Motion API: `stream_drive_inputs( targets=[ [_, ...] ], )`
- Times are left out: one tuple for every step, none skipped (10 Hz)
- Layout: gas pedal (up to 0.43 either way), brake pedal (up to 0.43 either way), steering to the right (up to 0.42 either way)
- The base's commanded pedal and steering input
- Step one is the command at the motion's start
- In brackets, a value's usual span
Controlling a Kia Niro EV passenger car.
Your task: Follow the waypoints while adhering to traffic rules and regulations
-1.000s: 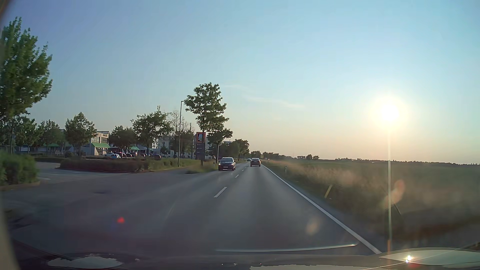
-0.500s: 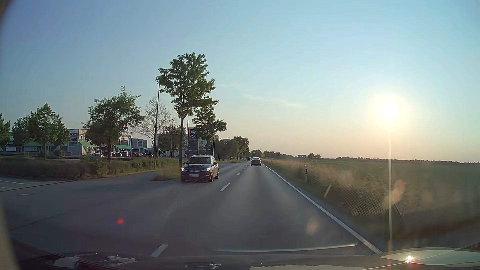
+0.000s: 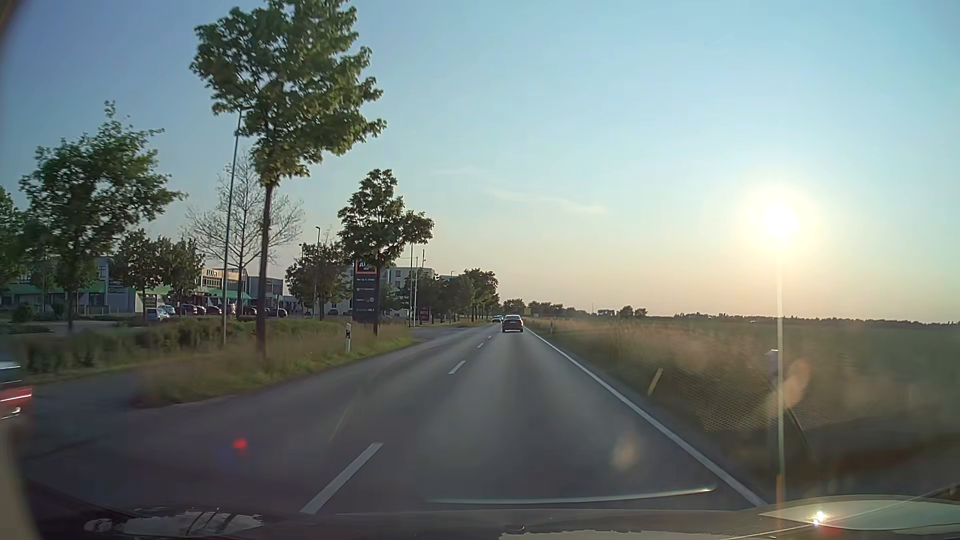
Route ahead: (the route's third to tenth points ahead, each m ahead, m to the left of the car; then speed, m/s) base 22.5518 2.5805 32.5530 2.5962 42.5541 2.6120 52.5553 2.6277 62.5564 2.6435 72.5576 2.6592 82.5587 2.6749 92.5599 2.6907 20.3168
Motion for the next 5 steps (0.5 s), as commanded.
stream_drive_inputs(
  targets=[
    [0.177,0.012,0.0],
    [0.177,0.018,0.001],
    [0.177,0.018,0.001],
    [0.177,0.012,0.002],
    [0.177,0.018,0.002]
  ],
)
